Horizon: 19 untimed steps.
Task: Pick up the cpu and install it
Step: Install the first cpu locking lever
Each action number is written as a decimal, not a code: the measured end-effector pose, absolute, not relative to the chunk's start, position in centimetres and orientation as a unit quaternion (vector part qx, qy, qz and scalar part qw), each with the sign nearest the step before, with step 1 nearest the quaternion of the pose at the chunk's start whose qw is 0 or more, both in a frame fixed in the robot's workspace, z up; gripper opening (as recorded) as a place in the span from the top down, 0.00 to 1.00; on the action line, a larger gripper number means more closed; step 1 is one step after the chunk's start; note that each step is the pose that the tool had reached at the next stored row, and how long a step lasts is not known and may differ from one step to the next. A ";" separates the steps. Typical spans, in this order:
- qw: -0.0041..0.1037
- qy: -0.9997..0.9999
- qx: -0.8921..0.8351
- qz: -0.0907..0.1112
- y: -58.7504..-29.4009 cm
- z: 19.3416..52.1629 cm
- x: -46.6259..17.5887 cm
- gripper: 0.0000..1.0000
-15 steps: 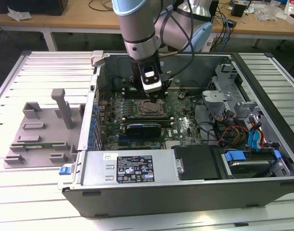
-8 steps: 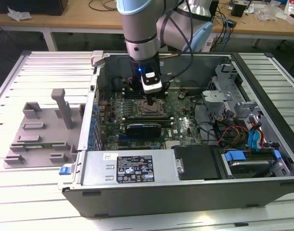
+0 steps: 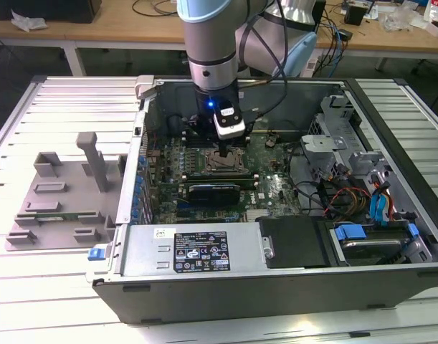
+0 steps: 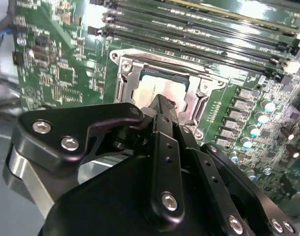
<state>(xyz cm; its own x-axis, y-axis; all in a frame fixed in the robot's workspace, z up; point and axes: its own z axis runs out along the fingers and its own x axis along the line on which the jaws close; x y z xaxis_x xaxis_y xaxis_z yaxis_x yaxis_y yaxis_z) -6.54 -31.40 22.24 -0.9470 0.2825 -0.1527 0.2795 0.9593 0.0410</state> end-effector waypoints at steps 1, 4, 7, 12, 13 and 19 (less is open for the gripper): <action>0.078 0.989 0.125 0.010 -31.4 22.1 -6.5 0.89; 0.071 0.994 0.087 -0.004 -31.4 22.0 -6.5 0.89; 0.067 0.996 0.064 -0.006 -31.4 22.0 -6.3 0.89; 0.044 0.999 0.014 -0.010 -31.4 22.1 -5.7 0.89; 0.044 0.999 0.014 -0.010 -31.4 22.3 -5.7 0.89; 0.044 0.999 0.014 -0.010 -31.4 23.9 -5.7 0.89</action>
